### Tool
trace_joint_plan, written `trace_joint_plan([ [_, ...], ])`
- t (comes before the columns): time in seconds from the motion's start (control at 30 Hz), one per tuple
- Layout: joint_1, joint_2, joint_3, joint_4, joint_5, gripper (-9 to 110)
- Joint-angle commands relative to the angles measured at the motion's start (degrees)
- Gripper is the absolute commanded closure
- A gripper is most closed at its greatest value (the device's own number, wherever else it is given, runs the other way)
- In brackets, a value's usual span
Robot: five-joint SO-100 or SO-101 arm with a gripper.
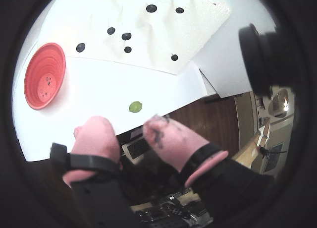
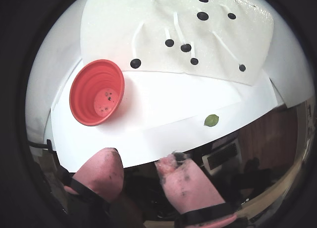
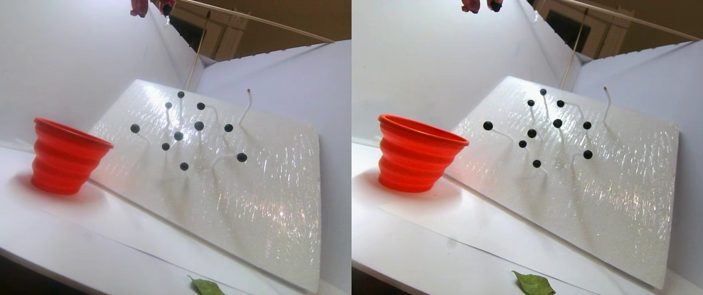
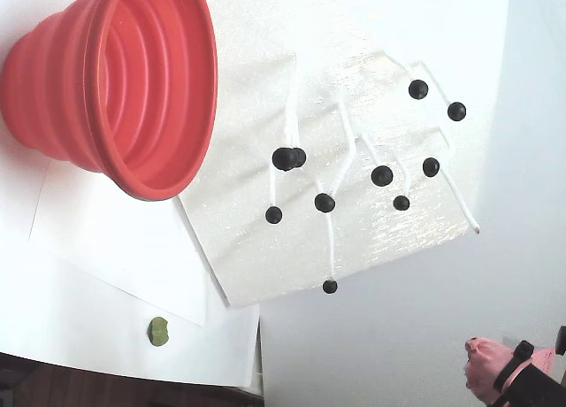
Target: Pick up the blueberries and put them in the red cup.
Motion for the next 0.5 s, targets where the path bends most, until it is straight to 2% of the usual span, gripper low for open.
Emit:
trace_joint_plan([
  [0.0, -0.5, -1.8, -0.5, -3.9, -0.9, 87],
  [0.47, -0.9, -9.1, -0.4, -11.3, -4.1, 86],
])
